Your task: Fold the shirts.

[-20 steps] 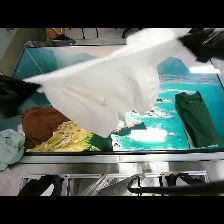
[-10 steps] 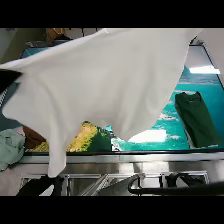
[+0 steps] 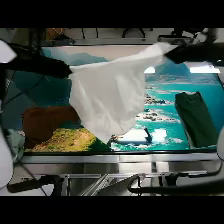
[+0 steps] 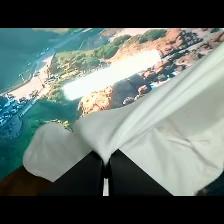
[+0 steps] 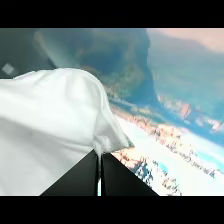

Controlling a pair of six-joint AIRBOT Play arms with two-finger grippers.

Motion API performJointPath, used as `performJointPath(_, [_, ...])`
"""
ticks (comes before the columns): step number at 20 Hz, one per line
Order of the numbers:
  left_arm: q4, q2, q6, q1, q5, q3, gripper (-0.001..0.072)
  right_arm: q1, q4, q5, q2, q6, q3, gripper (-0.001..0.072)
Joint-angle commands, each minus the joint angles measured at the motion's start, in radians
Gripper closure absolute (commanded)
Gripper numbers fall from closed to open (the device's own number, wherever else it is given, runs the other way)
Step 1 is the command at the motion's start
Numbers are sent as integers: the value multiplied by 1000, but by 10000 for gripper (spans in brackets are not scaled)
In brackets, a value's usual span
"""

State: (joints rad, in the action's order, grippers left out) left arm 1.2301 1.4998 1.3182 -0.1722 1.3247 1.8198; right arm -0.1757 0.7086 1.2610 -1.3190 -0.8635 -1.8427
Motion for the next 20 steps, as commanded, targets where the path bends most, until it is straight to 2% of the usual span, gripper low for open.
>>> performJointPath(1, [-2,224,-17,-18,-97,-6,695,12,-5,30,-256,-60,-1,696])
performJointPath(2, [-2,270,-17,-26,-98,-6,688,15,-5,31,-298,-71,-1,696])
performJointPath(3, [-2,303,-16,-27,-94,-5,575,21,-5,31,-330,-81,-2,675])
performJointPath(4, [-3,326,-14,-27,-80,-5,137,23,-5,31,-345,-81,-2,526])
performJointPath(5, [-2,334,4,-26,-58,-4,16,21,-4,31,-346,-98,-2,439])
performJointPath(8, [0,311,21,2,52,-4,17,-5,-3,77,-299,-139,-2,439])
performJointPath(11, [-4,290,45,26,192,-6,18,-29,5,200,-251,-178,11,442])
performJointPath(13, [-3,274,60,26,274,-46,19,-30,14,257,-209,-189,105,467])
performJointPath(14, [-1,253,65,26,283,-94,78,-30,14,259,-178,-188,181,467])
performJointPath(15, [0,222,65,26,279,-155,235,-30,14,252,-137,-177,275,470])
performJointPath(16, [2,189,65,26,263,-220,423,-30,14,232,-95,-153,367,510])
performJointPath(17, [2,161,63,29,248,-270,707,-30,14,208,-55,-137,447,536])
performJointPath(20, [8,100,83,29,184,-375,697,-27,14,130,60,-124,671,536])
